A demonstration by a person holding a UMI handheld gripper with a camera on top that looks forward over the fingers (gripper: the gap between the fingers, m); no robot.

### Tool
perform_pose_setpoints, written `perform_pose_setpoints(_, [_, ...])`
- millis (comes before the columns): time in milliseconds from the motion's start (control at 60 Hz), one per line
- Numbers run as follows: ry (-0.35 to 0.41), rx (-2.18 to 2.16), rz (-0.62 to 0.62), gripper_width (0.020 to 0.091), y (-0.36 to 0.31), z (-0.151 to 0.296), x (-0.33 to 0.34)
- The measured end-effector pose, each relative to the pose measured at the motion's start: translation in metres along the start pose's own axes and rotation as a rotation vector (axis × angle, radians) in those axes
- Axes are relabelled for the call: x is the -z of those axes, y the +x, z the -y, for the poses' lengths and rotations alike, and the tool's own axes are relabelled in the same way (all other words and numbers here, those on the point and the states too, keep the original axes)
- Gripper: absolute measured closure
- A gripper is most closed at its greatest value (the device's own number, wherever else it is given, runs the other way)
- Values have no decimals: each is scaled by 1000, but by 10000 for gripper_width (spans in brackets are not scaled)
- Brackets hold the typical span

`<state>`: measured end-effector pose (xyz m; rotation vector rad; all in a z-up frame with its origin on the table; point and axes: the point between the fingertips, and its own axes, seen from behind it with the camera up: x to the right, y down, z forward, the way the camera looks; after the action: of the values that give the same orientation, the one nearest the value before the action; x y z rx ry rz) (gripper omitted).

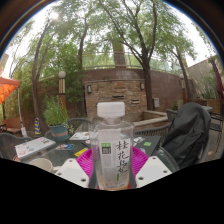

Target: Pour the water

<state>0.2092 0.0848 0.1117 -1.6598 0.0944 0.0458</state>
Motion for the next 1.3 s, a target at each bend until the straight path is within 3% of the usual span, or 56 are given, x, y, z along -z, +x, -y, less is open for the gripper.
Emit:
perform_pose_setpoints(150, [-50, 59, 14, 632, -2, -34, -7])
perform_pose_setpoints(183, [-18, 68, 15, 635, -5, -30, -7])
perform_pose_setpoints(383, [-38, 72, 16, 623, -5, -33, -8])
perform_pose_setpoints(550, [-96, 36, 0, 372, -3, -37, 4])
perform_pose_setpoints(617, [-82, 19, 10, 266, -6, -27, 22])
perform_pose_setpoints(650, [-79, 26, 11, 247, -6, -22, 33])
perform_pose_setpoints(783, [-79, 75, 3, 260, -12, -6, 88])
perform_pose_setpoints(967, [-141, 133, -89, 269, -6, 0, 190])
perform_pose_setpoints(1133, [-175, 141, -93, 267, -21, 0, 284])
perform_pose_setpoints(1300, [-157, 115, -73, 263, -31, 8, 345])
